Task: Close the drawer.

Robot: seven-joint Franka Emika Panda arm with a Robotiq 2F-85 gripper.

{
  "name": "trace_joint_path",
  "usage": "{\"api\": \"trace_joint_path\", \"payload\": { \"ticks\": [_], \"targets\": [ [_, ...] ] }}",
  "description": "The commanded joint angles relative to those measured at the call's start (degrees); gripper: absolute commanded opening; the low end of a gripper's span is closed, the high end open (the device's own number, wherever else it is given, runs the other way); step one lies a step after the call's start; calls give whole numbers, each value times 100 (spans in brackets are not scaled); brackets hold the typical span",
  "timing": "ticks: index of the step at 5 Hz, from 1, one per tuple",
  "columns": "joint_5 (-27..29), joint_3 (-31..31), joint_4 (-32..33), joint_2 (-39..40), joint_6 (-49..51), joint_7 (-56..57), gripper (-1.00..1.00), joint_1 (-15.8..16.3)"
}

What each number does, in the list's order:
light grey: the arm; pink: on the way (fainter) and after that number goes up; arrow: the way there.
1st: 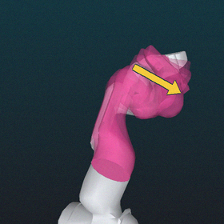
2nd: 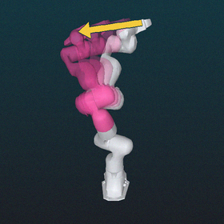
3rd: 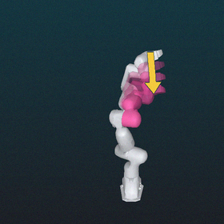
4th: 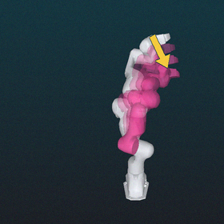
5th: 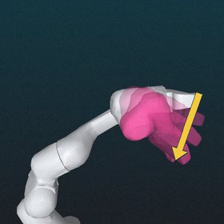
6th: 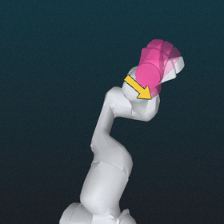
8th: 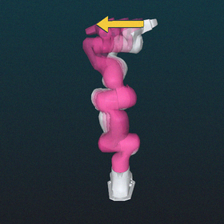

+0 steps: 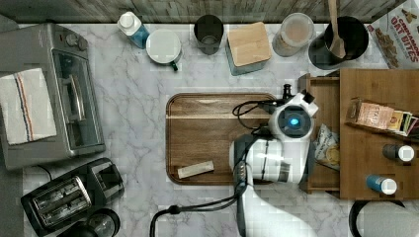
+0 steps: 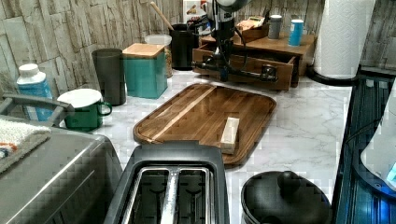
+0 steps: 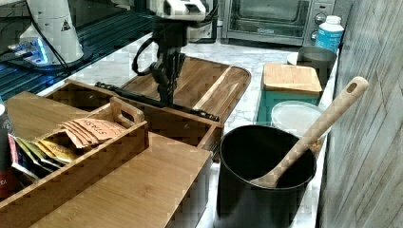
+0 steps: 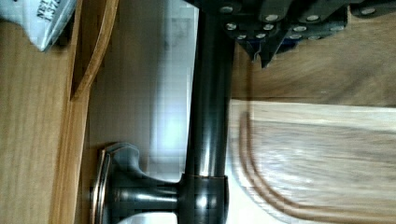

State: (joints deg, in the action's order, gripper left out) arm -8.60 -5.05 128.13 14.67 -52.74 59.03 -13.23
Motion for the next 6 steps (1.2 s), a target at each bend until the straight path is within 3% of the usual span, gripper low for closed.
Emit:
{"api": "trace_joint_path", "payload": {
  "ticks": [1,3,6],
  "targets": [
    [2,-1051,-1831,643,393,995,-100,-1209],
    [226,-828,-1724,414,786,1417,-100,-1384],
    [255,-891,-1723,418,784,1434,-100,-1326]
  ]
}}
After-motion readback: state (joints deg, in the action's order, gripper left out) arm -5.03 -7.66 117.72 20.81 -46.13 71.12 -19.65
